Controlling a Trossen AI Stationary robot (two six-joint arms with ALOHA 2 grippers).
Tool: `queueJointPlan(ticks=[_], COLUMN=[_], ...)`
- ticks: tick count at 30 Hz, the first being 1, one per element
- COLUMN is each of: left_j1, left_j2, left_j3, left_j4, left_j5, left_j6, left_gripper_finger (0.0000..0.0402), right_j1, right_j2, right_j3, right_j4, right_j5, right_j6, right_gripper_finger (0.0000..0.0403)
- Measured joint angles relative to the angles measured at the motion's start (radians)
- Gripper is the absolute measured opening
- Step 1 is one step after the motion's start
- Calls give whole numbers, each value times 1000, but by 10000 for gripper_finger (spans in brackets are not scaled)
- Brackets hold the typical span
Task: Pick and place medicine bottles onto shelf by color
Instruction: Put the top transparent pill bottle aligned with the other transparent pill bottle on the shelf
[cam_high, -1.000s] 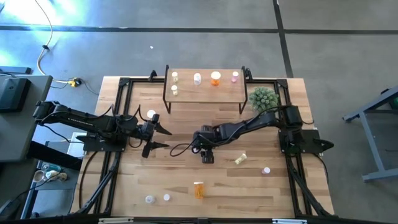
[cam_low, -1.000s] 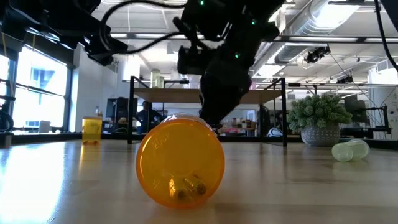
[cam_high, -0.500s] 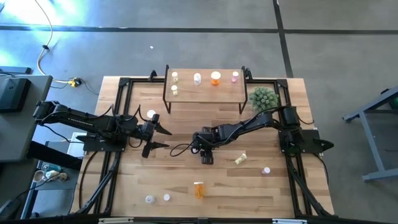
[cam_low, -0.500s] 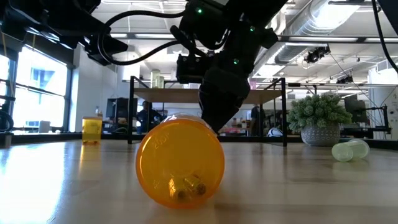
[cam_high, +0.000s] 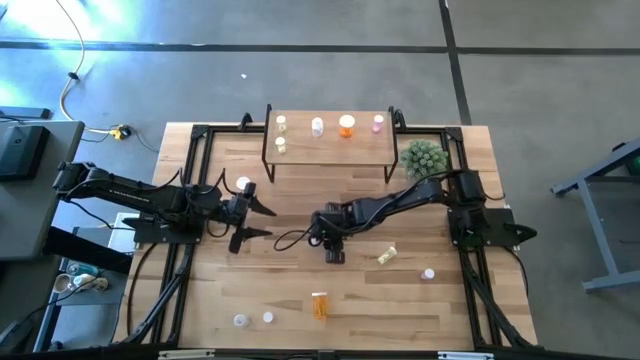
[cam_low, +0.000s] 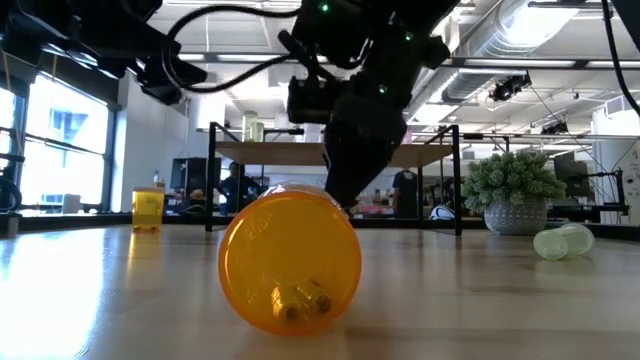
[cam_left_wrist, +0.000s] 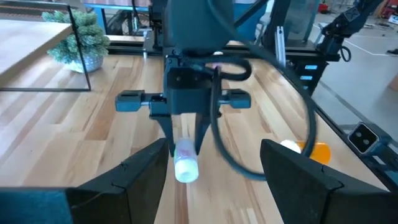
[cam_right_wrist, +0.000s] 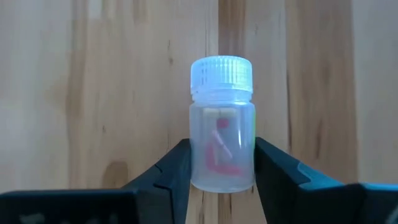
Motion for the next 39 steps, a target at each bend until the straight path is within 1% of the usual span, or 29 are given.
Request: queueJointPlan(ticks=[7, 15, 19, 22, 27, 30, 35, 39], left_j1=[1, 1, 1, 1, 1, 2, 2, 2], left_j2=[0, 0, 0, 4, 32, 46, 60, 61], left_j3=[0, 0, 0, 0, 0, 0, 0, 0], left_j4=[8, 24, 86, 135, 264, 330, 415, 473], left_j5=[-10, -72, -75, -77, -131, -155, -157, -157], left_j6=[0, 27, 36, 63, 109, 122, 124, 124], left_gripper_finger=[246, 246, 246, 246, 246, 246, 246, 246], right_j1=[0, 2, 2, -5, -22, -35, -41, -40], right_j2=[-89, -220, -267, -289, -293, -293, -290, -288], right_j3=[0, 0, 0, 0, 0, 0, 0, 0], right_j4=[2, 43, 141, 250, 439, 500, 603, 651], right_j5=[16, 31, 48, 56, 57, 58, 61, 76], right_j6=[24, -10, -76, -117, -152, -148, -139, -139], right_gripper_finger=[129, 129, 129, 129, 129, 129, 129, 129])
